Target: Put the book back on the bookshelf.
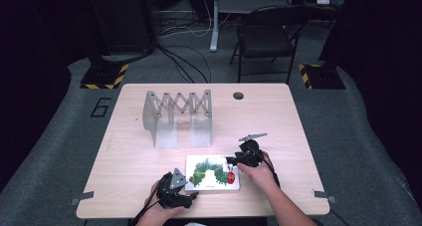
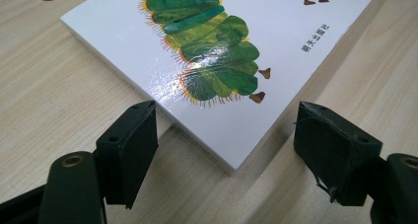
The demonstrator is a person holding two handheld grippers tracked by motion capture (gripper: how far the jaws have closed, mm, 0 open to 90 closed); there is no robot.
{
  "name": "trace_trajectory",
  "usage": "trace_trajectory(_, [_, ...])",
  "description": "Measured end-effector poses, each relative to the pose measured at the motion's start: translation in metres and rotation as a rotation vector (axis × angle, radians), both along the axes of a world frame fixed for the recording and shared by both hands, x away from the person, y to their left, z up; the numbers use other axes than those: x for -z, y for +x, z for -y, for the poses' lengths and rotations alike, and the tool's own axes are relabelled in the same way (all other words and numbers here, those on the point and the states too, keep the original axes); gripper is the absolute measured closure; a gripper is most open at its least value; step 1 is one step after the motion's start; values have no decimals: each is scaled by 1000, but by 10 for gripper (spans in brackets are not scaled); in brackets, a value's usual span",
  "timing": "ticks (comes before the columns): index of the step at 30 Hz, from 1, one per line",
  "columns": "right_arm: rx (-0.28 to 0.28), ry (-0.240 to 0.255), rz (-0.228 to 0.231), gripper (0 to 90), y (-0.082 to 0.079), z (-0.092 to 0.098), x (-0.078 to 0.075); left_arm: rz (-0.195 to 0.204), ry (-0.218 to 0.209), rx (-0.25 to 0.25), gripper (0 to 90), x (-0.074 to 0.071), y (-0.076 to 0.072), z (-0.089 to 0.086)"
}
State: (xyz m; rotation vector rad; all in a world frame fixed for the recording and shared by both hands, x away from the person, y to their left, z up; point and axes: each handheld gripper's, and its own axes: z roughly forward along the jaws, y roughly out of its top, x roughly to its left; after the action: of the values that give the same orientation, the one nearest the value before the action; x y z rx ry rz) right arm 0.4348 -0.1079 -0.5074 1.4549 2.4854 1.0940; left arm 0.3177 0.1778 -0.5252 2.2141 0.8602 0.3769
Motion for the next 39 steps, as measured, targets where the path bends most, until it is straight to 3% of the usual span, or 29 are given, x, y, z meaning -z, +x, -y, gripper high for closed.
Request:
trace_trajectory(8, [4, -6, 10, 484, 0, -1, -1, 0, -3, -5, 240, 0, 0, 1])
trace_trajectory(10, [15, 2, -7, 487, 0, -1, -2, 2, -7, -6, 238, 1, 0, 1])
trace_trajectory(12, [6, 6, 10, 490, 1, 1, -1, 1, -3, -6, 236, 0, 0, 1])
trace_trajectory(14, [23, 13, -15, 492, 0, 0, -3, -6, 10, 8, 232, -1, 1, 0])
trace_trajectory(17, [28, 15, -14, 492, -1, 0, -5, -8, 10, 6, 224, -1, 1, 1])
trace_trajectory(29, [4, 10, 34, 498, -4, 1, -13, 0, -1, -27, 199, 1, 0, 3])
trace_trajectory(39, [12, 61, 41, 500, -9, 3, -22, -8, 2, -33, 169, 1, 0, 4])
